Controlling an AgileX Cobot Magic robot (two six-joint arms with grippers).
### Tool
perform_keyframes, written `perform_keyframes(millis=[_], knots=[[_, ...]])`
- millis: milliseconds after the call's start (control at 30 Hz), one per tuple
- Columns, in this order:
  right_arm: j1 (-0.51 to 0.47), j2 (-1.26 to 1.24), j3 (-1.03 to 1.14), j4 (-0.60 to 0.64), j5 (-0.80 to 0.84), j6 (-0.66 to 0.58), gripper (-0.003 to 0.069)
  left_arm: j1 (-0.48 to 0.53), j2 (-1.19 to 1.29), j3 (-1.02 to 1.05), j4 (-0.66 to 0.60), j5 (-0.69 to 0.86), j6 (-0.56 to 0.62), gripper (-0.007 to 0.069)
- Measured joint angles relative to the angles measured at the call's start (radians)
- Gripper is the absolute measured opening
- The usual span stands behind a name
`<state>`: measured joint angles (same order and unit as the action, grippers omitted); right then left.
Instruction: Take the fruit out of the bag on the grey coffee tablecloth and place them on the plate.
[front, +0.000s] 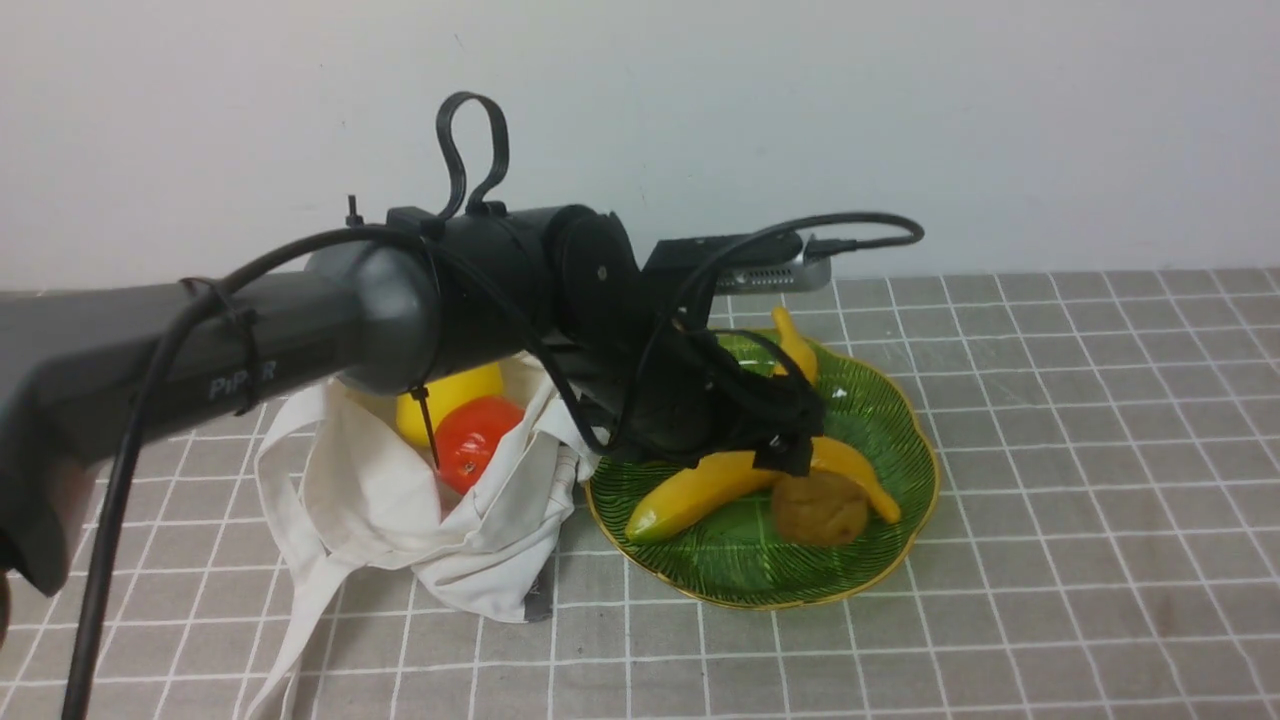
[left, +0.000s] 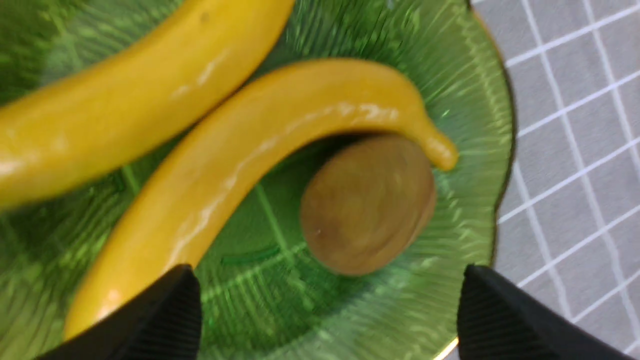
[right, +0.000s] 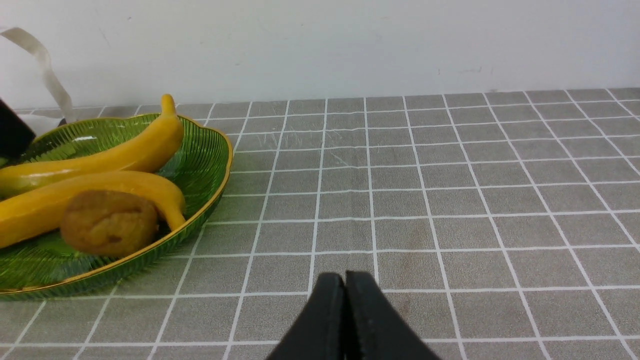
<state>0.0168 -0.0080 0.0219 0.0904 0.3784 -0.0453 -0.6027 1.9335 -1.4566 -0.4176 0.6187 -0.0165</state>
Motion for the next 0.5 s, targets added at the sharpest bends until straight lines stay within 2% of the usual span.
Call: perform_keyframes(millis=[100, 167, 267, 300, 333, 433, 500], knots=[[0.0, 0.0, 0.0, 0.0, 0.0, 0.0, -0.0014, 0.018, -0.021, -0.063, 0.002, 0.074, 0.001, 0.0548], [0.0, 0.0, 0.0, 0.0, 0.0, 0.0, -0.0014, 0.034, -0.049, -0.124, 0.021, 0.166, 0.004, 0.0454], [0.0, 0.0, 0.0, 0.0, 0.0, 0.0, -0.0014, 0.056, -0.116, -0.207, 0.106, 0.326, 0.017, 0.0225], [0.0, 0.0, 0.0, 0.0, 0.0, 0.0, -0.0014, 0.057, -0.125, -0.215, 0.12, 0.347, 0.017, 0.021], [0.0, 0.0, 0.0, 0.0, 0.0, 0.0, -0.0014, 0.06, -0.16, -0.236, 0.18, 0.423, 0.017, 0.0087], [0.0, 0.0, 0.0, 0.0, 0.0, 0.0, -0.0014, 0.058, -0.223, -0.241, 0.263, 0.536, 0.011, 0.0015], [0.0, 0.0, 0.0, 0.0, 0.0, 0.0, -0.0014, 0.047, -0.274, -0.241, 0.308, 0.587, 0.011, 0.0001]])
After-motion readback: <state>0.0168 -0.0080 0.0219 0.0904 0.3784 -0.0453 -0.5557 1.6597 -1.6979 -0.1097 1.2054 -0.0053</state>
